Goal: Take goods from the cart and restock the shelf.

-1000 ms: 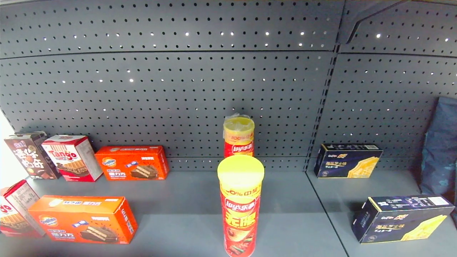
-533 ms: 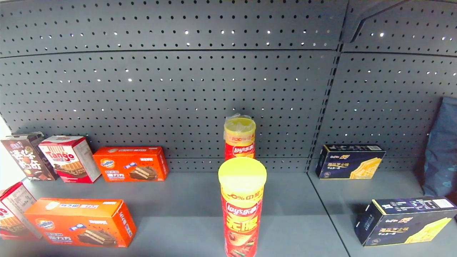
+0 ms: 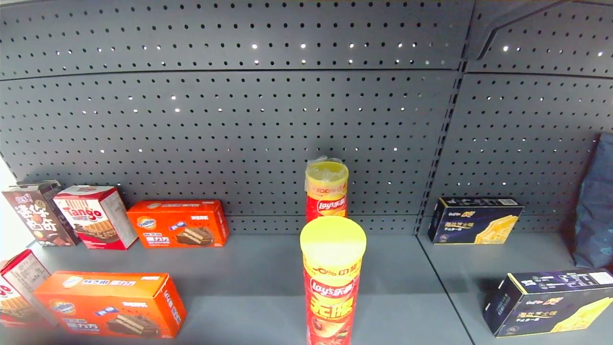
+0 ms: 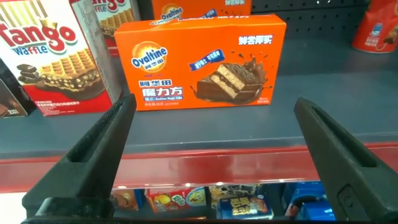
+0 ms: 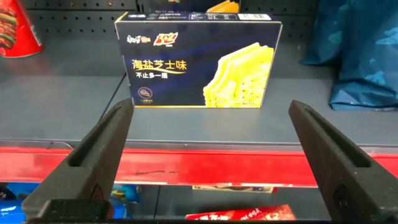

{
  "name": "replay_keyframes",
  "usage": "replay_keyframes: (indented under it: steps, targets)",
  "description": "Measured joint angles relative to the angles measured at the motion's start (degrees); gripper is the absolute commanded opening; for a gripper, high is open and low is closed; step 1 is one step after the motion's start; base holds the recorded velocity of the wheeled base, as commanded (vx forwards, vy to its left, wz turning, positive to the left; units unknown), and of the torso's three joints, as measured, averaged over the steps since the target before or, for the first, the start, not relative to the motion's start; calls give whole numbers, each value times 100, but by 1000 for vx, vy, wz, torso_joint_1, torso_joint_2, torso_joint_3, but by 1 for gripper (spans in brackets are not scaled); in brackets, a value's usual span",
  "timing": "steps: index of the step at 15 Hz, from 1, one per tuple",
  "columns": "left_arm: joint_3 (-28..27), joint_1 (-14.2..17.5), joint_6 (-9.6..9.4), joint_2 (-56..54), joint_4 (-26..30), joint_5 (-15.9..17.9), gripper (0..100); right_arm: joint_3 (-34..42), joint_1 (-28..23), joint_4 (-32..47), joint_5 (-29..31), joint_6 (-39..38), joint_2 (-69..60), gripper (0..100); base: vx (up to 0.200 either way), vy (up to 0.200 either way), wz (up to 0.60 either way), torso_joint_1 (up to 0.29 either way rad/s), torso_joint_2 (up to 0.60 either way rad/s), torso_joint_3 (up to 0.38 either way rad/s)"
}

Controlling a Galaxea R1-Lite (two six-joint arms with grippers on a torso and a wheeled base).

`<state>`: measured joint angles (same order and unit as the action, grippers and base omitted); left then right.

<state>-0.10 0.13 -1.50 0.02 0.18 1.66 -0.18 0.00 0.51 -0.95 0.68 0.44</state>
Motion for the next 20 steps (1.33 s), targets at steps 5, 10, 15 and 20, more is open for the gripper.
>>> replay_keyframes:
  steps: [5,10,15,20]
  targets:
    - [10,0,-5,0,0,-29,100,0,0,2,0,-2,0,100,-40,0,0,0,1,0]
    - [10,5,-6,0,-7,-24,100,0,0,-11,2,-2,0,100,-40,0,0,0,1,1]
    - [10,0,-20,0,-2,-13,100,0,0,0,0,-2,0,100,0,40,0,0,0,0]
    - [10,0,-9,0,0,-16,100,0,0,2,0,-2,0,100,0,0,0,0,0,0]
